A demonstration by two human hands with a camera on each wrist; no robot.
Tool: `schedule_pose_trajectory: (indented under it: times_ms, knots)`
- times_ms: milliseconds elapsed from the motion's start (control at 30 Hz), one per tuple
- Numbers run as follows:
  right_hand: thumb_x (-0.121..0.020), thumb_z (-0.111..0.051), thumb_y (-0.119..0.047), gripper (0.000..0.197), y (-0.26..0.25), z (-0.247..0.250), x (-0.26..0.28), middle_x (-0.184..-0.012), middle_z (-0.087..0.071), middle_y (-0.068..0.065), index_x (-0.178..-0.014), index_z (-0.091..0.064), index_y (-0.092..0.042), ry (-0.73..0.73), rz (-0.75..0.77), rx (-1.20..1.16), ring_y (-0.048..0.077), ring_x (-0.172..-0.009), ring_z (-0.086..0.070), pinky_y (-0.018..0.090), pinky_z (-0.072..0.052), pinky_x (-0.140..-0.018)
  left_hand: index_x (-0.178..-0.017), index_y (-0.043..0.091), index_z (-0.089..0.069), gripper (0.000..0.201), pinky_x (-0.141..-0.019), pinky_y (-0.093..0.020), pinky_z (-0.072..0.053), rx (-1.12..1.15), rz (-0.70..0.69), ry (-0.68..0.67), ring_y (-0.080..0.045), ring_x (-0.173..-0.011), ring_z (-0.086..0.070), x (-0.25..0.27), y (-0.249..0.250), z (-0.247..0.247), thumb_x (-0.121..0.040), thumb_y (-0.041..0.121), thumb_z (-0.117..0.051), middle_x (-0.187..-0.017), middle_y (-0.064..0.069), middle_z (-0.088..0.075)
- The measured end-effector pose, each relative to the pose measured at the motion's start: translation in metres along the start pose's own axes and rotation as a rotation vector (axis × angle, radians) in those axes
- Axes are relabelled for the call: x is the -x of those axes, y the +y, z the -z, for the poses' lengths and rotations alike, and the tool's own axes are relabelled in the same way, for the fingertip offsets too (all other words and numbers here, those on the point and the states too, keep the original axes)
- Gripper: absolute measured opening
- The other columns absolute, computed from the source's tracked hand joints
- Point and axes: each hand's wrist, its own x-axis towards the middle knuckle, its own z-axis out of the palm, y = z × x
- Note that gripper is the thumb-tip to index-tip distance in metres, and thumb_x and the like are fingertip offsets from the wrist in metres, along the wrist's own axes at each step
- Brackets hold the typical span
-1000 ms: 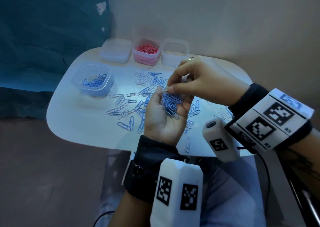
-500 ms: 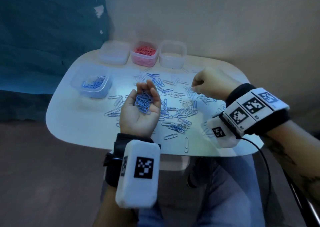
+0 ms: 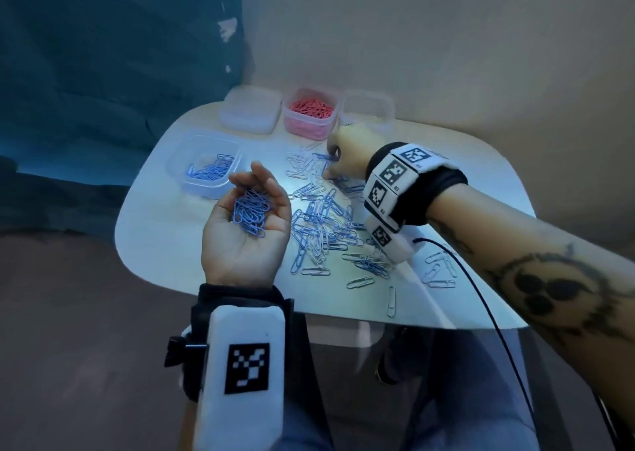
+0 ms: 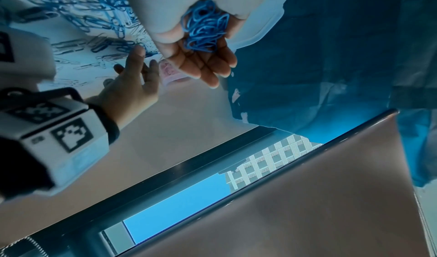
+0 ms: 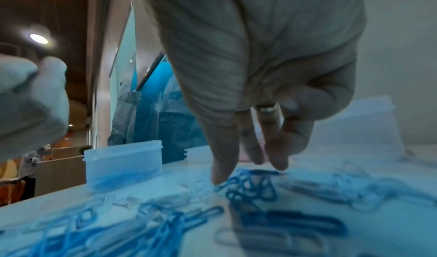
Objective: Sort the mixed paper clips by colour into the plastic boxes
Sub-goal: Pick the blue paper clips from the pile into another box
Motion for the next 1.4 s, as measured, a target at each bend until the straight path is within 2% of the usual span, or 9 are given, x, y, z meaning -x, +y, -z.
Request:
schedule_pose_trajectory:
  times_ms: [100, 467, 567, 633, 867, 967, 1200, 1300, 1400]
  knots:
    - [-0.08, -0.071, -0.028, 0.039, 0.0, -0.003, -0.006, -0.104, -0.066, 0.012, -0.106, -0.063, 0.0, 0.001, -0.059, -0.12, 0.026, -0.093, -0.061, 0.034, -0.05, -0.081, -0.071, 0.006, -0.057, 0.018, -0.064, -0.027, -0.053, -0.004, 0.002, 0.005, -0.023, -0.064, -0.069, -0.001, 0.0, 0.0, -0.079, 0.006, -0.041, -0.061, -0.002, -0.061]
    - [-0.076, -0.072, -0.02, 0.024, 0.002, 0.0, -0.014, -0.091, -0.068, 0.007, -0.094, -0.069, -0.005, -0.107, -0.184, -0.263, 0.024, -0.083, -0.062, 0.033, -0.051, -0.079, -0.063, 0.004, -0.06, 0.024, -0.06, -0.025, -0.054, -0.029, 0.035, -0.023, -0.022, -0.064, -0.069, 0.0, -0.007, 0.0, -0.078, 0.006, -0.041, -0.06, -0.001, -0.061]
    - [-0.082, -0.067, -0.017, 0.011, 0.005, 0.005, -0.005, -0.064, -0.066, 0.001, -0.082, -0.064, -0.007, -0.176, -0.197, -0.39, 0.012, -0.058, -0.06, 0.019, -0.049, -0.054, -0.067, 0.005, -0.059, 0.022, -0.058, -0.027, -0.055, -0.038, 0.027, -0.035, -0.023, -0.064, -0.07, -0.002, -0.009, 0.001, -0.078, 0.007, -0.039, -0.061, -0.003, -0.063]
    - [-0.085, -0.064, -0.015, 0.016, 0.012, 0.013, 0.006, -0.041, -0.052, -0.005, -0.072, -0.057, -0.011, -0.211, -0.207, -0.566, 0.004, -0.032, -0.043, 0.011, -0.031, -0.032, -0.067, 0.002, -0.063, 0.028, -0.059, -0.029, -0.056, -0.067, 0.018, -0.034, -0.025, -0.065, -0.07, -0.004, -0.01, 0.002, -0.079, 0.01, -0.039, -0.066, -0.007, -0.067]
    - [-0.089, -0.055, -0.007, 0.021, 0.003, 0.03, 0.061, -0.062, -0.045, 0.002, -0.068, -0.052, -0.012, -0.281, 0.011, -1.103, 0.004, -0.043, -0.027, 0.01, -0.016, -0.031, -0.09, 0.004, -0.061, 0.039, -0.082, -0.033, -0.046, -0.252, 0.068, 0.026, -0.022, -0.088, -0.06, -0.009, -0.038, 0.0, -0.097, 0.022, -0.026, -0.084, -0.01, -0.068]
    - [-0.087, -0.057, -0.006, 0.017, -0.011, 0.029, 0.082, -0.074, -0.051, 0.01, -0.072, -0.055, -0.012, -0.273, 0.095, -1.03, 0.008, -0.05, -0.034, 0.01, -0.019, -0.032, -0.091, 0.0, -0.061, 0.038, -0.074, -0.034, -0.054, -0.254, 0.104, -0.003, -0.024, -0.08, -0.062, -0.003, -0.053, -0.006, -0.097, 0.021, -0.03, -0.081, -0.015, -0.068]
    - [-0.085, -0.061, -0.006, 0.021, -0.02, 0.033, 0.098, -0.058, -0.055, 0.0, -0.069, -0.054, -0.017, -0.096, 0.108, -0.928, -0.001, -0.039, -0.049, 0.011, -0.027, -0.035, -0.074, 0.004, -0.053, 0.035, -0.071, -0.026, -0.048, -0.259, 0.114, -0.029, -0.014, -0.042, -0.049, 0.007, -0.058, -0.013, -0.098, 0.019, -0.033, -0.052, -0.007, -0.053]
    - [-0.084, -0.063, -0.008, 0.017, -0.023, 0.035, 0.103, -0.059, -0.054, 0.0, -0.07, -0.059, -0.015, -0.046, 0.135, -0.863, -0.001, -0.036, -0.044, 0.011, -0.027, -0.034, -0.085, -0.002, -0.057, 0.035, -0.09, -0.03, -0.045, -0.218, 0.128, -0.061, -0.021, -0.066, -0.058, 0.008, -0.058, -0.014, -0.098, 0.019, -0.033, -0.073, -0.015, -0.061]
    - [-0.083, -0.065, -0.007, 0.003, -0.026, 0.04, 0.105, -0.065, -0.056, 0.004, -0.081, -0.065, -0.006, 0.054, 0.161, -0.846, -0.001, -0.038, -0.044, 0.009, -0.034, -0.039, -0.098, -0.004, -0.059, 0.037, -0.086, -0.037, -0.05, -0.213, 0.134, -0.082, -0.027, -0.088, -0.061, 0.011, -0.056, -0.015, -0.097, 0.021, -0.033, -0.095, -0.02, -0.064]
